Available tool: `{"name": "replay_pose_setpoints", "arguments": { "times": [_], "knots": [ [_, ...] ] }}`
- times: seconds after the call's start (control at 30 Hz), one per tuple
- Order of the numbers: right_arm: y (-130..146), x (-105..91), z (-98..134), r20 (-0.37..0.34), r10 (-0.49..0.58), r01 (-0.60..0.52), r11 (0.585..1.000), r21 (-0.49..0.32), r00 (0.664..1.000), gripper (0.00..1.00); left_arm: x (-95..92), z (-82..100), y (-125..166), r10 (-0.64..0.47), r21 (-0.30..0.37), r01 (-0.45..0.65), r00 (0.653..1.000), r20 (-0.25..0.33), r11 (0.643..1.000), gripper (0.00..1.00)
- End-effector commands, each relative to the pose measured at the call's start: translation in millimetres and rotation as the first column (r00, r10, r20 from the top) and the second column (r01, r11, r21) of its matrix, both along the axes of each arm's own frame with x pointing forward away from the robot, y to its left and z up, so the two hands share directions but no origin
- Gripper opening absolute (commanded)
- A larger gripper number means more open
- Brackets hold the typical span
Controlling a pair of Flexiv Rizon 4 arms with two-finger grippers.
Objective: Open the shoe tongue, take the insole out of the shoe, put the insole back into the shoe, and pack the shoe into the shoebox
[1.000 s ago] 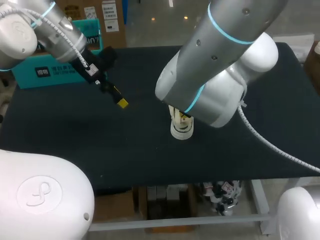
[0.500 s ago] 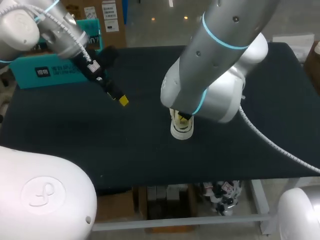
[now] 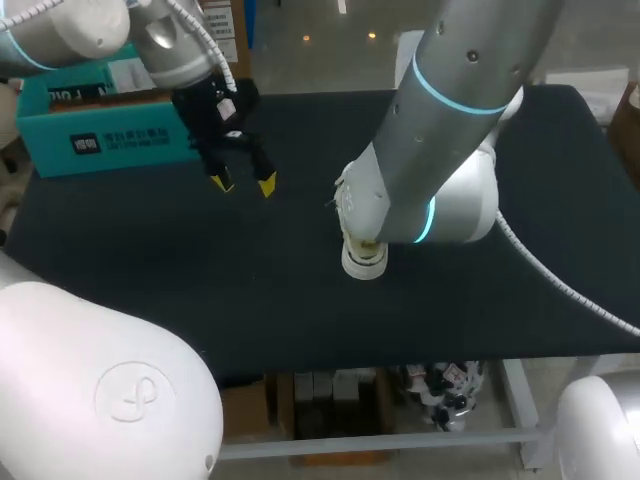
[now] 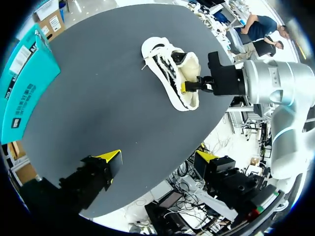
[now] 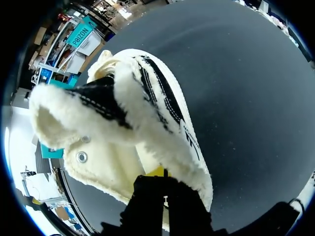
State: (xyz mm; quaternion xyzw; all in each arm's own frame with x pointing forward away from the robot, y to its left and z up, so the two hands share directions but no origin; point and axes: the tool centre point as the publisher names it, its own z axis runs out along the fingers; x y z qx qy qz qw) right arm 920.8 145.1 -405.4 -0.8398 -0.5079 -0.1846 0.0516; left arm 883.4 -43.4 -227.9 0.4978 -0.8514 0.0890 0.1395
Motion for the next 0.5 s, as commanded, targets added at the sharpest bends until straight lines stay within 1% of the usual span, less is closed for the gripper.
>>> {"name": "replay_pose_setpoints", "arguments": {
  "times": [0.03, 0.23, 0.27, 0.33, 0.4, 0.43, 0.47, 0.5],
  "knots": [
    [0, -4.2, 7, 0.012, 0.006, -0.007, 0.999, 0.033, 1.0, 0.0, 2.2, 3.5, -6, 0.045, 0.122, -0.039, 0.998, -0.051, 0.992, 1.0],
    [-5, -10.0, 45, 0.064, 0.028, -0.037, 0.991, 0.132, 0.998, 0.0, 2.2, 3.5, -6, 0.045, 0.122, -0.039, 0.998, -0.051, 0.992, 1.0],
    [-7, -10.3, 50, 0.066, 0.033, -0.043, 0.986, 0.162, 0.997, 0.0, 2.2, 3.5, -6, 0.045, 0.122, -0.039, 0.998, -0.051, 0.992, 1.0],
    [-11, -10.0, 60, 0.079, 0.033, -0.046, 0.984, 0.172, 0.996, 0.0, 2.2, 3.5, -6, 0.045, 0.122, -0.039, 0.998, -0.051, 0.992, 1.0],
    [-14, -8.7, 68, 0.083, 0.038, -0.053, 0.981, 0.187, 0.996, 0.0, 2.2, 3.5, -6, 0.045, 0.122, -0.039, 0.998, -0.051, 0.992, 1.0],
    [-16, -7.3, 71, 0.079, 0.045, -0.061, 0.977, 0.206, 0.996, 0.0, 2.2, 3.5, -6, 0.045, 0.122, -0.039, 0.998, -0.051, 0.992, 1.0],
    [-19, -5.7, 74, 0.073, 0.056, -0.072, 0.967, 0.244, 0.996, 0.0, 2.2, 3.5, -6, 0.045, 0.122, -0.039, 0.998, -0.051, 0.992, 1.0],
    [-22, -2.9, 78, 0.066, 0.052, -0.067, 0.963, 0.26, 0.996, 0.0, 2.2, 3.5, -6, 0.045, 0.122, -0.039, 0.998, -0.051, 0.992, 1.0]
  ]
}}
